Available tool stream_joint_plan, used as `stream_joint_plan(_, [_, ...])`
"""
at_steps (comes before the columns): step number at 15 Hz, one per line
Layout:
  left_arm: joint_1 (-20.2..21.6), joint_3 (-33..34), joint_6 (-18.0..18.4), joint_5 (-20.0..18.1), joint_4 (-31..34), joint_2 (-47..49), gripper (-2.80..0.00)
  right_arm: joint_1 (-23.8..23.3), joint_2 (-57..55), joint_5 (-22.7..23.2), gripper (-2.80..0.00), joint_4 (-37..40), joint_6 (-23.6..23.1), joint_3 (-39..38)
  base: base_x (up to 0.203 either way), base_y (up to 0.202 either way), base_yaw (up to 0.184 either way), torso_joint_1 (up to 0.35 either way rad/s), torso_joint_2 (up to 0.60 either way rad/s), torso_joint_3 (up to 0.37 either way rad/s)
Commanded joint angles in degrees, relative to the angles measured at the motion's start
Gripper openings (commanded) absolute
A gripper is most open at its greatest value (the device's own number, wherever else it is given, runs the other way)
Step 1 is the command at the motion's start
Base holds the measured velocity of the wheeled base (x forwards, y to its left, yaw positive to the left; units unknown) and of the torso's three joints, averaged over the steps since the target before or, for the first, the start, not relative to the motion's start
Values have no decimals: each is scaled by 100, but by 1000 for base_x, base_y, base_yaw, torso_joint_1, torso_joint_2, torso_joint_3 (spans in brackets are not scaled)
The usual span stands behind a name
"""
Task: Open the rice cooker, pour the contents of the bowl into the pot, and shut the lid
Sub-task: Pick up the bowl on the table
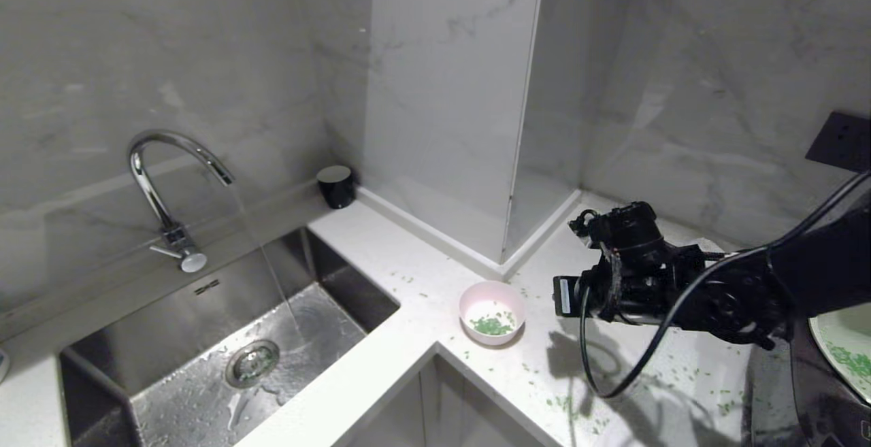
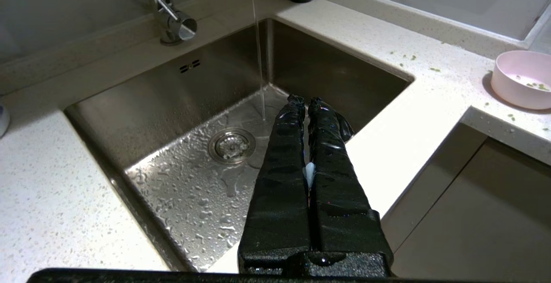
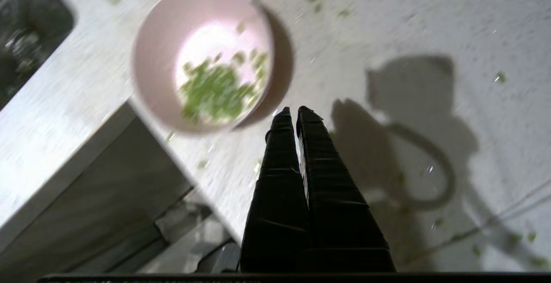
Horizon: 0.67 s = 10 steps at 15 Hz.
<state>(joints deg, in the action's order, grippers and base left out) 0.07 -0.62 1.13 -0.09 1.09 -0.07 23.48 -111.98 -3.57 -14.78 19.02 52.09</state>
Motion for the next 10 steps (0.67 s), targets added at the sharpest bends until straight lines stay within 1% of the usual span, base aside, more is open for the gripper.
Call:
stream_joint_plan(1, [1, 1, -42, 9, 5, -1, -280, -455, -900, -98, -280, -62, -9, 537, 0, 0, 0, 0, 0, 0])
stream_joint_plan(2, [1, 1, -43, 9, 5, -1, -280, -537, -1010, -114, -280, -68, -57, 623, 0, 0, 0, 0, 0, 0])
stream_joint_plan(4, [1, 1, -43, 9, 5, -1, -280, -560, -1246, -125, -280, -77, -212, 695, 0, 0, 0, 0, 0, 0])
stream_joint_plan(7, [1, 1, -43, 9, 5, -1, -280, -394, -1496, -74, -280, -87, -194, 736, 0, 0, 0, 0, 0, 0])
stream_joint_plan(10, [1, 1, -43, 9, 5, -1, -280, -322, -1782, -39, -280, -87, -167, 964, 0, 0, 0, 0, 0, 0])
